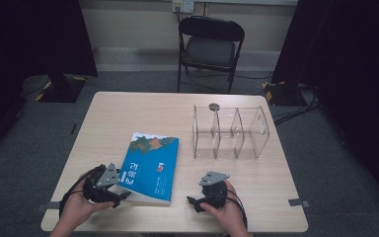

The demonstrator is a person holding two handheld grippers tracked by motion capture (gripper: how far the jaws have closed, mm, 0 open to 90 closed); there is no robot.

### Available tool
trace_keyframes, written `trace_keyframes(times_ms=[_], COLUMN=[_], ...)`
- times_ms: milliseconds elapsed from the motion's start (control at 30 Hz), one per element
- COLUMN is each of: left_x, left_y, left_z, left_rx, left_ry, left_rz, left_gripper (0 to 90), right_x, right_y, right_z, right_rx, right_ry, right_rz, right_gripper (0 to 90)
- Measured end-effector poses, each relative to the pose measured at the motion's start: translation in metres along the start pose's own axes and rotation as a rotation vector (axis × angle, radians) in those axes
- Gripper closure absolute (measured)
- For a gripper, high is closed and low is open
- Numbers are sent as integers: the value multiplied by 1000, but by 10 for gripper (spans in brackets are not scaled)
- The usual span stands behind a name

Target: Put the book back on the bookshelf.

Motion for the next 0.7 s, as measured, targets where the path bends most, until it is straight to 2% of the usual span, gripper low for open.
trace_keyframes(times_ms=[33, 133, 233, 333, 400, 533, 700], left_x=[-1, 0, 1, 1, 0, 0, 0], left_y=[-1, -1, -1, 0, -1, 0, -1], left_z=[0, 0, 1, 1, 1, 1, 1], left_rx=[-11, -3, 3, -1, 17, 9, 22], left_ry=[-8, -4, 7, 5, 8, 12, 8], left_rz=[8, 11, -11, -16, -38, -38, -34], left_gripper=[182, 183, 182, 180, 178, 178, 178], right_x=[0, 0, 0, 0, 0, 0, 0], right_y=[0, 0, 0, 0, 0, 0, 0], right_z=[0, 0, 0, 0, 0, 0, 0], right_rx=[0, 0, 0, 0, 0, 0, 0], right_ry=[0, 0, 0, 0, 0, 0, 0], right_rz=[0, 0, 0, 0, 0, 0, 0], right_gripper=[126, 126, 126, 126, 126, 126, 126])
Point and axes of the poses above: each handheld gripper's, and its own axes: z roughly backward along the jaws, y roughly out of its top, x roughly to its right, the point moved 1 cm from there along -z, roughly forward along the jaws, and after that the axes turned 12 degrees about -y, right-handed, at the moved point
